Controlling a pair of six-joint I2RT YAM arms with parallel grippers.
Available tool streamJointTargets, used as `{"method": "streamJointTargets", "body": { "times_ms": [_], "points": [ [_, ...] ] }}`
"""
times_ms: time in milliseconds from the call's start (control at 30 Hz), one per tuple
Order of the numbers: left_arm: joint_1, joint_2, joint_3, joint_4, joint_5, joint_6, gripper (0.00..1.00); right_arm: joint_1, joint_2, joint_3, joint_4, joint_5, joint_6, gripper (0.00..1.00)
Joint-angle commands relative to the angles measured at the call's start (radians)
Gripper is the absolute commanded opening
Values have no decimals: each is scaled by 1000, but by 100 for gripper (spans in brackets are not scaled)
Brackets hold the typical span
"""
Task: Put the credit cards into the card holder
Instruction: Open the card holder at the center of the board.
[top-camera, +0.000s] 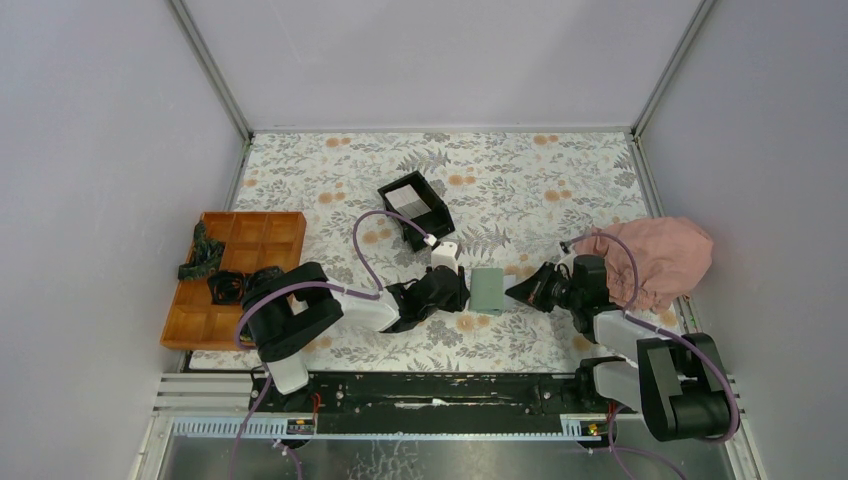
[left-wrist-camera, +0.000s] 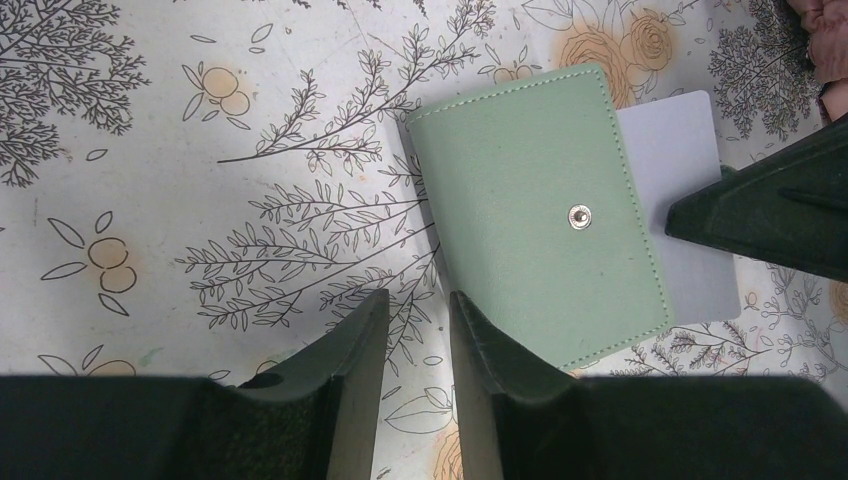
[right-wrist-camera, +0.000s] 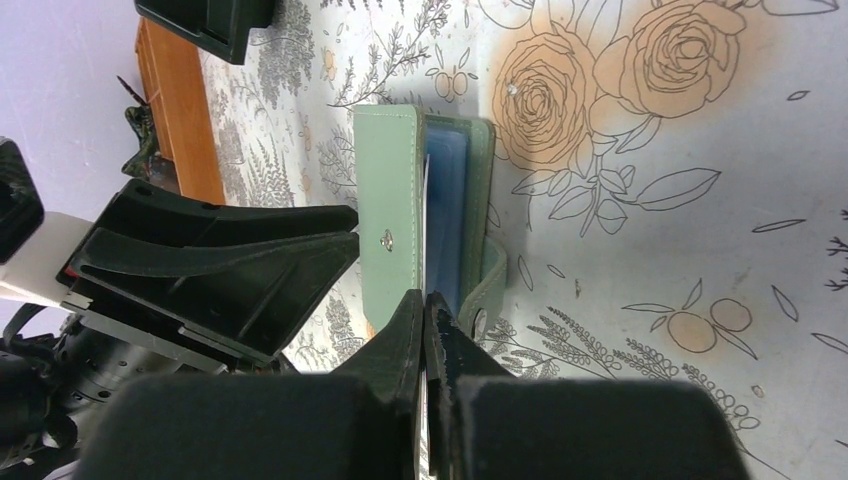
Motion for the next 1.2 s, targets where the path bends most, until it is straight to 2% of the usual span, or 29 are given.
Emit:
{"method": "streamJointTargets", "body": {
  "times_ms": [0,300,733,1167],
  "points": [
    [-7,32,-4,-6,14,7,36,-5,-26,-5,98,-40,35,0],
    [-8,25,-21,-4,13,6,35,-6,-34,-24,139,-43,59,0],
    [-8,22,-26,-4,19,2,35,-2,122,-46,343,-89,105,0],
    [-7,20,-44,9,34,-5,29,30,-5,-30,312,-75,135,0]
  ]
}}
